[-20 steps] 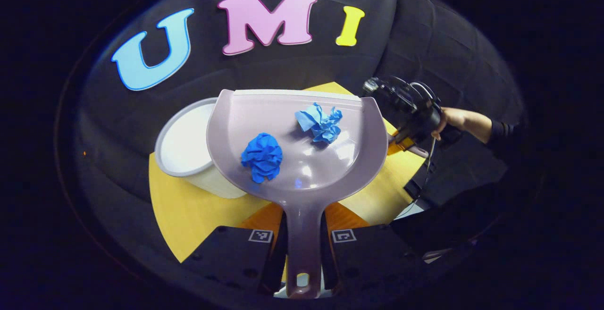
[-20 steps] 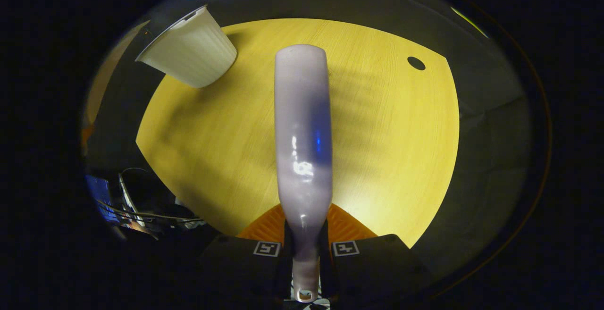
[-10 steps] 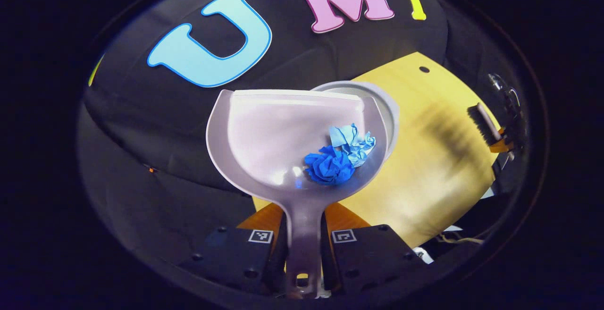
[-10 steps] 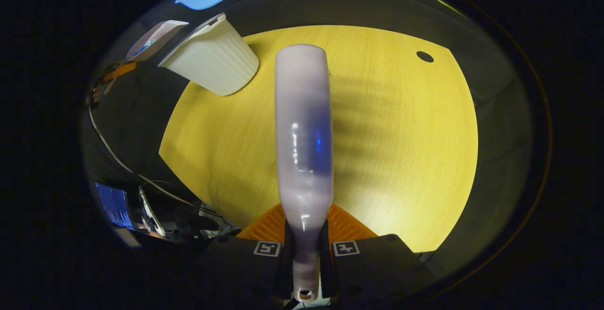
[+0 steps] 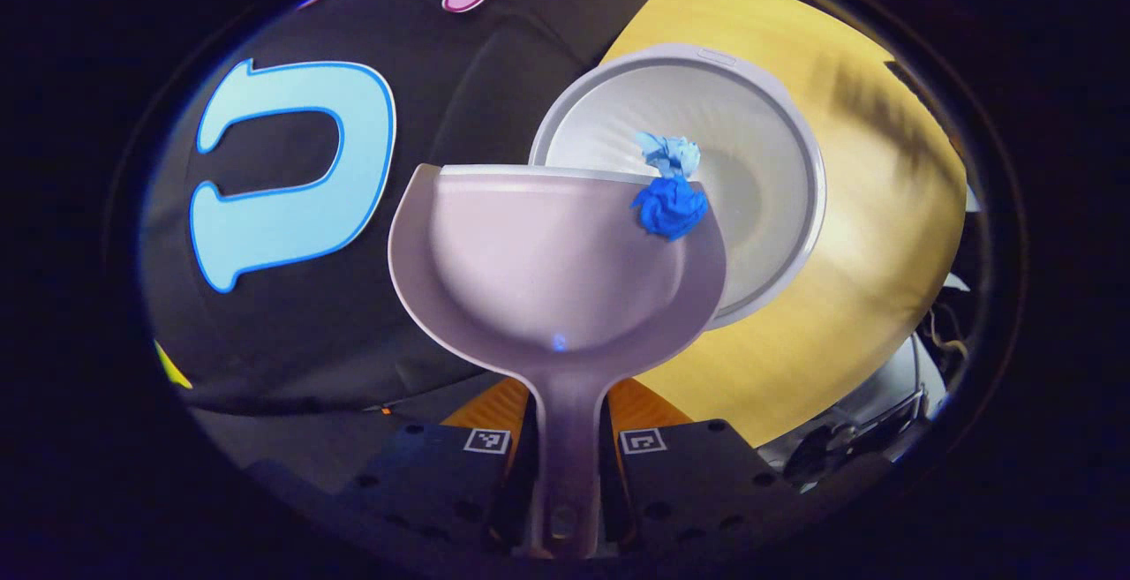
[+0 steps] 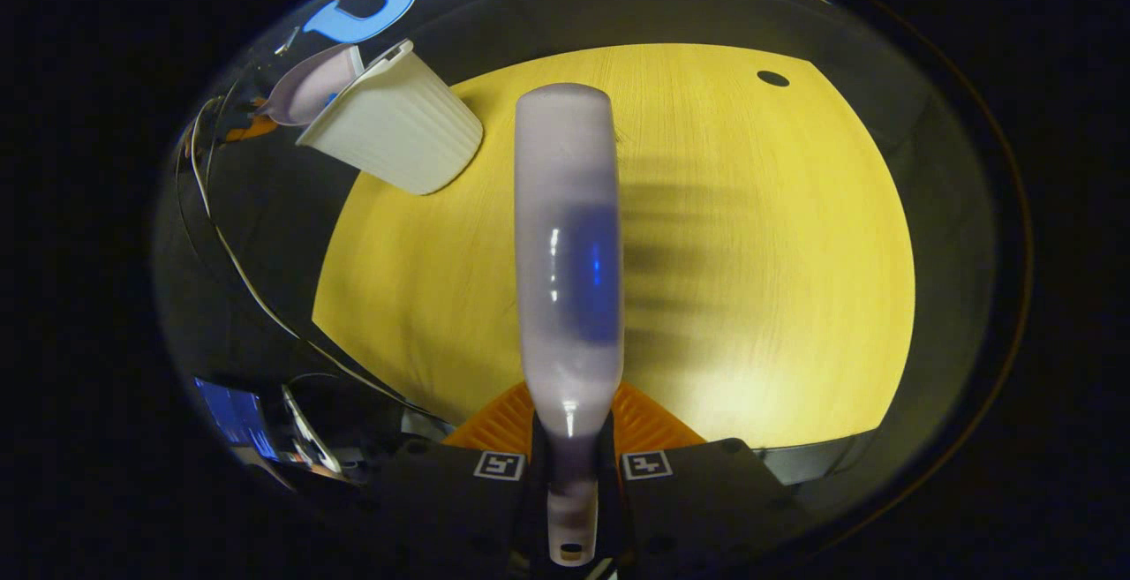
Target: Pick up the small broom and dustpan from the desktop, sweep the trash into the dustpan with the broom, and then empty the trash into the garbage bin.
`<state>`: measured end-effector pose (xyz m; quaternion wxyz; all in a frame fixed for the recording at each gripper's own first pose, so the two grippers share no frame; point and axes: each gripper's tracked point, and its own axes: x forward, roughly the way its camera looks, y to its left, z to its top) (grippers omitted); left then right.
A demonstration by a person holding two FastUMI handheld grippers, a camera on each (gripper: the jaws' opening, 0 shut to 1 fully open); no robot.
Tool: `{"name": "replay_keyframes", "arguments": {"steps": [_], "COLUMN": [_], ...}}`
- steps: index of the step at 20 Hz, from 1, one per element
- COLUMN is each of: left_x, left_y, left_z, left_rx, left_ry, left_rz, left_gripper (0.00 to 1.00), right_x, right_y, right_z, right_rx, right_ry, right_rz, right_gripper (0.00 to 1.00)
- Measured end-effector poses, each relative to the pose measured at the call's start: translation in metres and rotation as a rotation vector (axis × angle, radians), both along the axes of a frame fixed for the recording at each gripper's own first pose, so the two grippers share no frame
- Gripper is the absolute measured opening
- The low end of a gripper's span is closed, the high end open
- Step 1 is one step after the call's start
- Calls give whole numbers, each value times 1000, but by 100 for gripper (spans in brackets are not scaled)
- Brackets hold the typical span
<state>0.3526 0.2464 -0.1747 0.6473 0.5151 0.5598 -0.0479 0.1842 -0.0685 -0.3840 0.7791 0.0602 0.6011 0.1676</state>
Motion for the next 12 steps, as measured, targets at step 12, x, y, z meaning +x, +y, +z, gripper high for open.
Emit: {"name": "replay_keyframes", "arguments": {"steps": [12], "left_x": [-7], "left_y": [3], "left_z": [-6], "left_rx": [-251], "left_ry": [-270], "left_rz": [102], "left_gripper": [29], "right_x": [12], "right_y": [-24], "right_z": [7], "right_rx": [-35], "right_ry": [-2], "right_rz": [23], "right_gripper": [25]}}
